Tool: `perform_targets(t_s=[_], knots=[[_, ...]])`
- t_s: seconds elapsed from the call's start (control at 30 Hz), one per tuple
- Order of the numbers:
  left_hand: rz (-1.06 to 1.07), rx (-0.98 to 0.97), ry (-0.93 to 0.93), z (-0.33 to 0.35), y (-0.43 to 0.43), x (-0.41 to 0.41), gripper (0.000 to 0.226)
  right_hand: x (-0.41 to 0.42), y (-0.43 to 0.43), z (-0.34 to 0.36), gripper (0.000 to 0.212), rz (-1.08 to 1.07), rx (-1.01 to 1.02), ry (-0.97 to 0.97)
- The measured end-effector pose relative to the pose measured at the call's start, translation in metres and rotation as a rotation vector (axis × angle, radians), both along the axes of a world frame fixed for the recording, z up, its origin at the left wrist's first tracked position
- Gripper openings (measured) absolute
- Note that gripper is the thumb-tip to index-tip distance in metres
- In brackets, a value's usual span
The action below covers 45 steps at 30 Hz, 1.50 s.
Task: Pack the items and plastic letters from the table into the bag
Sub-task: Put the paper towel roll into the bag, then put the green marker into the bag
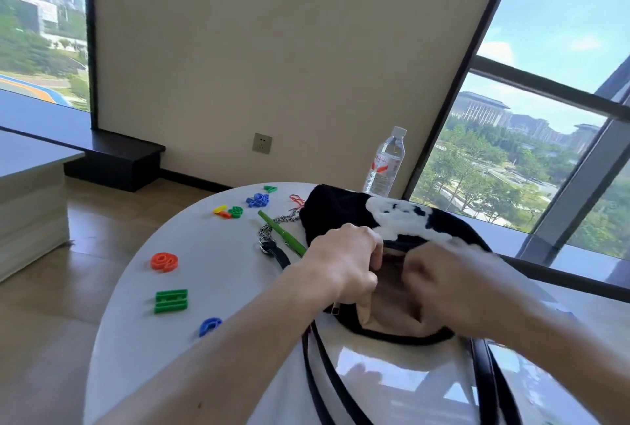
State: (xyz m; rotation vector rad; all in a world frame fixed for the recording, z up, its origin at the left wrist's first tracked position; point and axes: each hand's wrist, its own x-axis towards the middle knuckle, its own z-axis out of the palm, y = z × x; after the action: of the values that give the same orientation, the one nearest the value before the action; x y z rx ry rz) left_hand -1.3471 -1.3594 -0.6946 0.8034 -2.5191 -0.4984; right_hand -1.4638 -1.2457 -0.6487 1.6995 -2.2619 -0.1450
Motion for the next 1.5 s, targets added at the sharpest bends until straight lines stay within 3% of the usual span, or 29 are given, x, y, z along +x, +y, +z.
perform_targets(t_s=[0.1, 0.17, 0.27, 0.37, 0.47, 0.77, 1.03, 1.17, 1.3, 1.5], knots=[[-0.043, 0.015, -0.056, -0.012, 0.004, -0.001, 0.011, 0.015, -0.026, 0.047, 0.020, 0.023, -0.276, -0.084], [-0.049, 0.010, -0.065, -0.017, 0.008, -0.002, 0.012, 0.031, -0.065, 0.058, 0.013, 0.142, -0.336, -0.203], [-0.005, 0.016, 0.020, -0.016, 0.009, 0.003, 0.015, 0.059, -0.128, 0.039, 0.011, 0.250, -0.149, -0.283], [0.043, -0.016, 0.082, -0.018, 0.006, 0.013, 0.016, 0.076, -0.176, 0.005, 0.031, 0.265, 0.064, -0.146], [0.021, -0.043, 0.053, -0.029, 0.007, 0.021, 0.025, 0.078, -0.208, -0.021, 0.037, 0.212, 0.257, -0.067], [-0.018, -0.018, 0.023, -0.043, 0.001, 0.022, 0.013, 0.062, -0.231, -0.054, 0.030, 0.132, 0.286, -0.049], [0.014, 0.015, 0.130, -0.045, -0.005, 0.015, 0.023, 0.057, -0.204, 0.004, 0.018, 0.208, -0.084, -0.411], [0.013, -0.015, 0.273, -0.046, -0.004, 0.013, 0.014, 0.034, -0.145, 0.036, 0.014, 0.248, -0.359, -0.639], [-0.052, -0.159, 0.244, -0.044, -0.001, 0.011, 0.015, -0.002, -0.065, 0.034, 0.011, 0.204, -0.613, -0.833], [-0.043, -0.265, 0.217, -0.036, -0.003, 0.005, 0.039, -0.034, 0.024, 0.006, 0.017, 0.086, -0.574, -0.945]])
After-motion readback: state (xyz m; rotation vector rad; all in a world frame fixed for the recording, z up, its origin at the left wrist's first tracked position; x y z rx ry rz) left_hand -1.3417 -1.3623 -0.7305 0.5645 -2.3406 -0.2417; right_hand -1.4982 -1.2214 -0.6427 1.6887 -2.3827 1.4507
